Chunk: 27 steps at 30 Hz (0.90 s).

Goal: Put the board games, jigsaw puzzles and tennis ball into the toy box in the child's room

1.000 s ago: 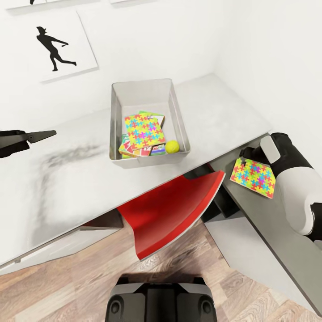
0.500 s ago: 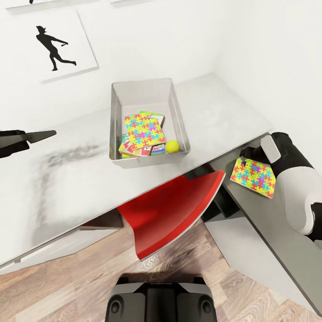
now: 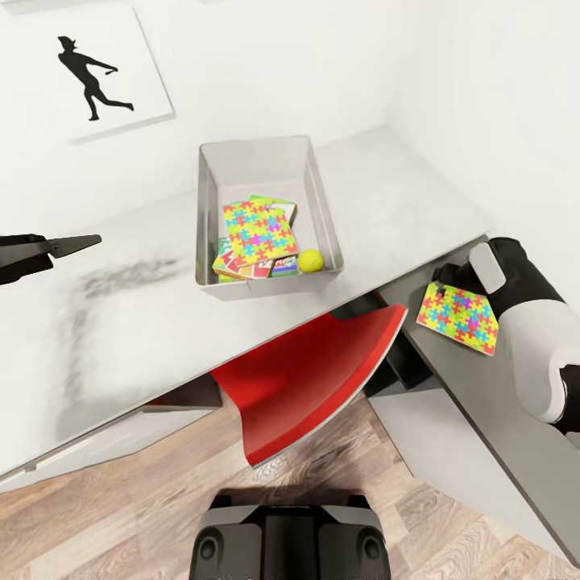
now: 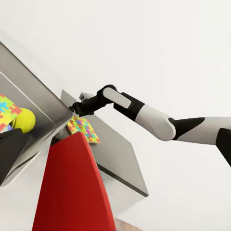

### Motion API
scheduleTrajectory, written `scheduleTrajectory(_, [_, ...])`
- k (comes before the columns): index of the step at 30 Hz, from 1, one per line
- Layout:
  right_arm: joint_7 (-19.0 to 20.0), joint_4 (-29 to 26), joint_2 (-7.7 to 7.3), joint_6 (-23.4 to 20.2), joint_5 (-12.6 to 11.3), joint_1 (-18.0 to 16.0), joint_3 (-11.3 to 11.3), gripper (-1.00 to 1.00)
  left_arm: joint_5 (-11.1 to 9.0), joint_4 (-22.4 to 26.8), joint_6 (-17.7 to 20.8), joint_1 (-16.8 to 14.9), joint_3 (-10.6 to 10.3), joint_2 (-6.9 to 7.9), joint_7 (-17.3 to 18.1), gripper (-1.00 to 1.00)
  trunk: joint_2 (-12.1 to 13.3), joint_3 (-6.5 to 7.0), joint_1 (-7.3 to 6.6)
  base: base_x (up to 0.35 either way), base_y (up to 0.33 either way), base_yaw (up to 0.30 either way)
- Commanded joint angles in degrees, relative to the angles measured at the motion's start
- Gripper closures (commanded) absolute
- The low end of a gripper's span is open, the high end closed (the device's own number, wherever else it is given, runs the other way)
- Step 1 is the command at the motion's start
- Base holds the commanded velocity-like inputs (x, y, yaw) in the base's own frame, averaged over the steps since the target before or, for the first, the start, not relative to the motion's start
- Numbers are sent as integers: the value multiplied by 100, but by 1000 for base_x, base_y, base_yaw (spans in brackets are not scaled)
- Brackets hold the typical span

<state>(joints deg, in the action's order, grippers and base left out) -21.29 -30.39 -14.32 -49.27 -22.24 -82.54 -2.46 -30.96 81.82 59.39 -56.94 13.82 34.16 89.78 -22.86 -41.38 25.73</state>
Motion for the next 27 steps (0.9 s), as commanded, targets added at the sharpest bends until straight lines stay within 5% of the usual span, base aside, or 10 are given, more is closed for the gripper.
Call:
scheduleTrajectory(1, [-53, 34, -1, -1, -116, 1, -11, -100, 2, 0, 61, -5, -2, 3, 22, -100, -6, -15, 5, 0, 0, 0])
scheduleTrajectory(16, [-71, 7, -1, 0, -114, -7, -11, -100, 8, 0, 61, -3, -11, 3, 22, -100, -6, -34, 5, -17, 0, 0])
scheduleTrajectory(27, [-60, 7, -9, -3, -119, -7, -1, -100, 10, 0, 61, -8, -11, 3, 22, -100, -6, -34, 5, -263, 0, 0])
